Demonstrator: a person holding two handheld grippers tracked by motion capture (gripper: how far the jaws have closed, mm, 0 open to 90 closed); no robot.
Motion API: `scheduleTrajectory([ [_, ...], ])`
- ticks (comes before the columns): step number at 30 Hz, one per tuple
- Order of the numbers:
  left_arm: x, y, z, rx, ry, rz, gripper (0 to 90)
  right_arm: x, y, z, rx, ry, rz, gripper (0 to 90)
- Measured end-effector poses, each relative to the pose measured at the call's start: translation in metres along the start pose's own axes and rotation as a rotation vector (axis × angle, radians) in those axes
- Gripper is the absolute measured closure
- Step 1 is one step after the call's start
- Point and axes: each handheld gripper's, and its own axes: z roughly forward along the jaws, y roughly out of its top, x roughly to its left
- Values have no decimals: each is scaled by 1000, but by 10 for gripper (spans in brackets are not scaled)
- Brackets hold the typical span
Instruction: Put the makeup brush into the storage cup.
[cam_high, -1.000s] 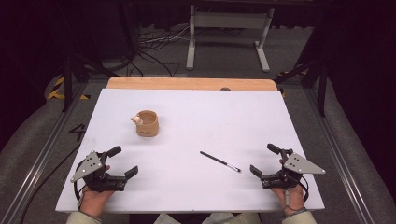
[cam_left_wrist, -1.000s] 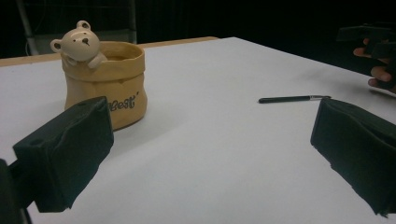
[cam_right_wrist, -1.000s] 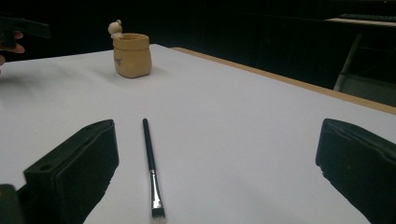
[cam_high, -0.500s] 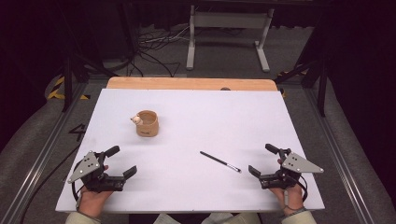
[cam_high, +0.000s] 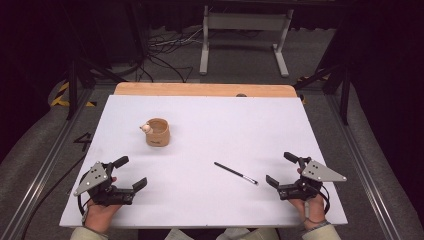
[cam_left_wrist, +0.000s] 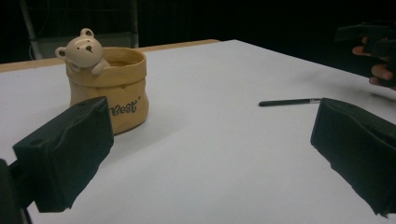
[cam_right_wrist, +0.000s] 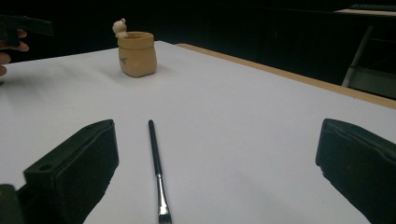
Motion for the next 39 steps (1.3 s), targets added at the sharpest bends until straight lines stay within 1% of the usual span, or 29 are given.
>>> scheduleTrajectory([
  [1,0,0,0,2,2,-2,0,0,0,0,0,0,0,0],
  [4,-1,0,0,4,1,5,0,-2,10,5,0,12,-4,0],
  [8,-1,0,1,6,4,5,0,-8,23,13,-1,29,15,0],
  [9,-1,0,1,7,5,12,0,-9,27,14,5,32,6,0],
  [11,-1,0,1,7,2,16,0,-11,34,16,-1,29,-14,0],
  [12,-1,0,1,7,2,16,0,-11,34,16,-1,29,-14,0],
  [16,-2,0,1,11,5,13,0,-16,46,20,-3,31,-22,0],
  [20,-2,0,1,14,6,17,0,-16,55,23,-10,40,-33,0],
  [21,-2,1,2,19,8,25,0,-16,58,24,-10,42,-38,0],
  [23,-2,1,2,23,9,25,0,-15,62,25,-13,45,-40,0],
  [25,-2,0,2,22,11,16,0,-15,65,27,-14,49,-43,0],
  [27,-2,1,2,24,10,17,0,-14,69,30,-12,57,-46,0],
  [28,-2,1,2,25,8,23,0,-14,71,31,-11,61,-48,0],
  [30,-2,1,2,26,8,25,0,-11,75,35,2,67,-64,0],
  [31,-2,0,2,25,8,20,0,-11,77,37,3,71,-68,0],
  [34,-2,0,1,23,10,13,0,-7,84,42,31,85,-92,0],
  [36,-2,0,1,21,10,14,0,-5,89,46,67,97,-104,0],
  [39,-2,0,0,29,13,15,0,-4,97,53,140,119,-92,0],
])
